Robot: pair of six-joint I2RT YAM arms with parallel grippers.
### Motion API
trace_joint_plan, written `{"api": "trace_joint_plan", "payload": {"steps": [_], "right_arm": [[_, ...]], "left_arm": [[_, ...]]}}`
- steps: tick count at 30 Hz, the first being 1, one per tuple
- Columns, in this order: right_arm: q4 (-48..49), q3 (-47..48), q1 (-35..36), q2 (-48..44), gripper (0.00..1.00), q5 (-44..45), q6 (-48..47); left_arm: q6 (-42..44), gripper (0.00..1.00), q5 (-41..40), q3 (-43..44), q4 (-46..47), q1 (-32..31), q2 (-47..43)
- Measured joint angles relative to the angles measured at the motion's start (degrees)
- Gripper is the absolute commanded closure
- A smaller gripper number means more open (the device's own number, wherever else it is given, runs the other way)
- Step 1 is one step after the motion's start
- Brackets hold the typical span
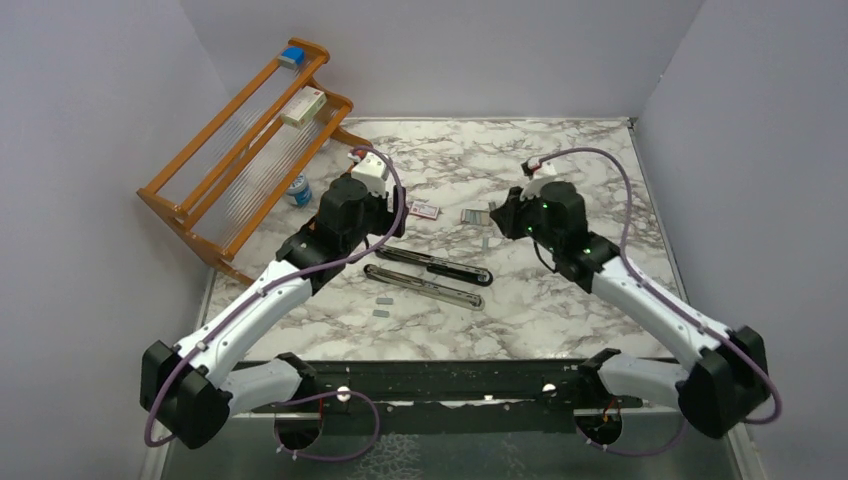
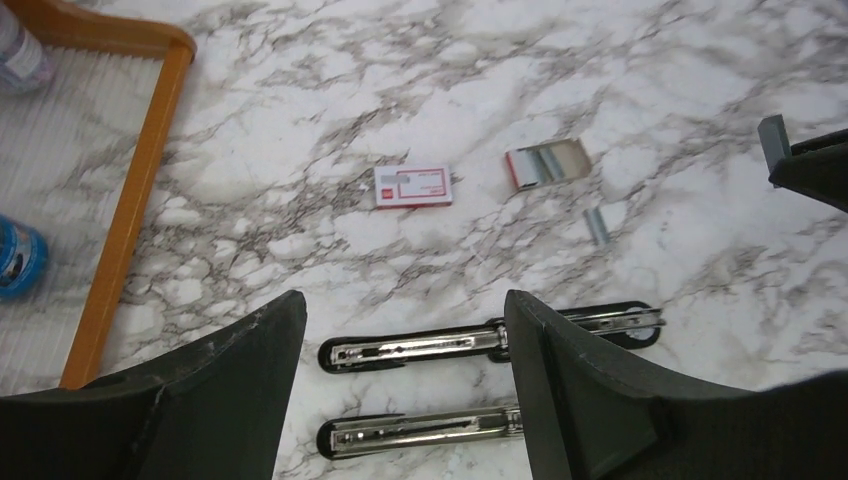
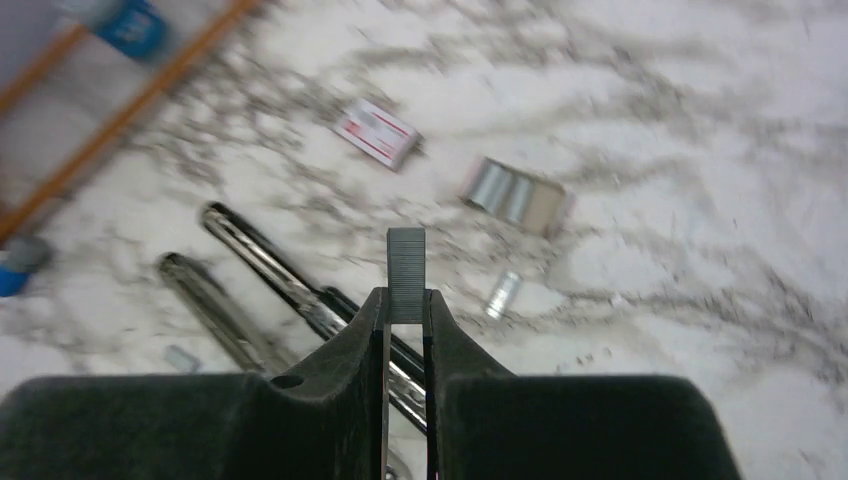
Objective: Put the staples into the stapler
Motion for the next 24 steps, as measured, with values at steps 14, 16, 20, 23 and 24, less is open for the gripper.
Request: {"api": "trace_joint_plan", "payload": {"steps": [14,16,20,23,24], "right_arm": [[14.8,-4.1,0.0,-26.7,0.94,-33.8,-5.2],[17.1,-5.5,0.0,-29.6,0.94,-38.2,-5.7],[20.3,-6.9,0.0,-33.1,0.94,-45.7,-5.8],[21.8,-6.3,0.0,-33.5,0.94,-51.4,-5.9],[21.9,-5.9,0.0,-33.4,0.94,-53.1,-5.9]], "left_arm": [[-1.4,0.2,29.1,-5.3,22.5,0.0,-19.1],[-1.9,0.2,35.3,-7.5,27.5,0.0,-20.4],[-2.9,0.2,45.5,-9.9,36.5,-1.6,-19.5],[-2.3,0.21,48.8,-11.5,40.0,-5.3,-18.5],[-1.9,0.22,49.2,-11.6,40.9,-7.0,-18.0]]}}
